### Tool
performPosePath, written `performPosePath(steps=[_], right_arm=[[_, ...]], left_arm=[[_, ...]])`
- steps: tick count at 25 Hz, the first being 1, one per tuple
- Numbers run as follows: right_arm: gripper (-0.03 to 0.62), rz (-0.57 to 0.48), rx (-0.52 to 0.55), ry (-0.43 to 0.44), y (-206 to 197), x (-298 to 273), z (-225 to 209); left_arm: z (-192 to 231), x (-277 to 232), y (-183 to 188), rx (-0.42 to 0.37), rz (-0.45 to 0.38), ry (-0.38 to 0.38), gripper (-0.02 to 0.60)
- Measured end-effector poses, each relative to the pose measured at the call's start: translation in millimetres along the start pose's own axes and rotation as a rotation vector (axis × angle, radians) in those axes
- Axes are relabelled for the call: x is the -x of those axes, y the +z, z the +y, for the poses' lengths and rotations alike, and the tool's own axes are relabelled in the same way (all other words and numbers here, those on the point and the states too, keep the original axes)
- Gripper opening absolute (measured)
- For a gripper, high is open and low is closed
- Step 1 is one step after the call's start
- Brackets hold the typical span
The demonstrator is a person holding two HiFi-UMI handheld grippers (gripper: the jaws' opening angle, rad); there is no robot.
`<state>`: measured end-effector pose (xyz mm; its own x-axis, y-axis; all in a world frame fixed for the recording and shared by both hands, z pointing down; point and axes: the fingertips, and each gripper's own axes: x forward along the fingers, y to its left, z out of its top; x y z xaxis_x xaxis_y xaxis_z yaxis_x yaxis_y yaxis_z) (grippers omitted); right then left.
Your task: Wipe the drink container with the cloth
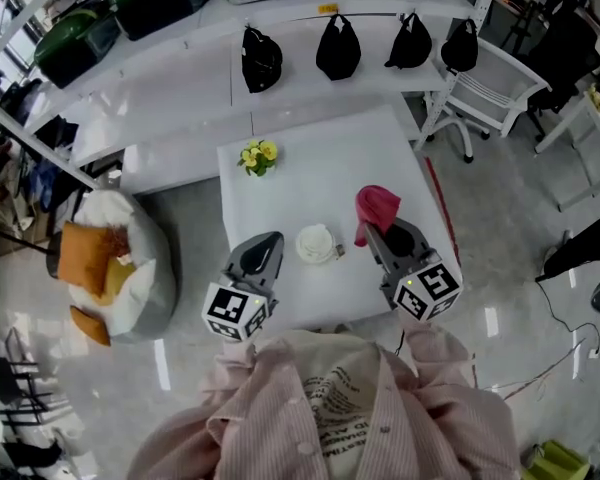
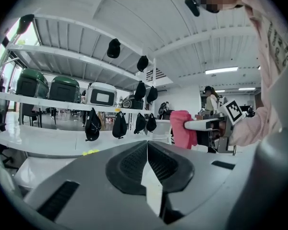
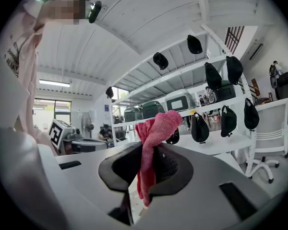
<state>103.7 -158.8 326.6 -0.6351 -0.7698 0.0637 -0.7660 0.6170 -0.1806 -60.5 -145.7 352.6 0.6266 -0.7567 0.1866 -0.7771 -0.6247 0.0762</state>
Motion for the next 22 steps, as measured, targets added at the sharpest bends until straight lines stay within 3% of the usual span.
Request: performPosePath(steps=[15, 22], right_arm=[[0.040, -0.091, -0.005, -0.104, 23, 22, -6], [0.040, -0.084, -0.005, -0.144, 20, 24, -10]], left_arm=[[33, 22, 25, 0.000, -0.075, 0.088, 0.003], [41, 21, 19, 0.005, -0.061, 0.096, 0.003]])
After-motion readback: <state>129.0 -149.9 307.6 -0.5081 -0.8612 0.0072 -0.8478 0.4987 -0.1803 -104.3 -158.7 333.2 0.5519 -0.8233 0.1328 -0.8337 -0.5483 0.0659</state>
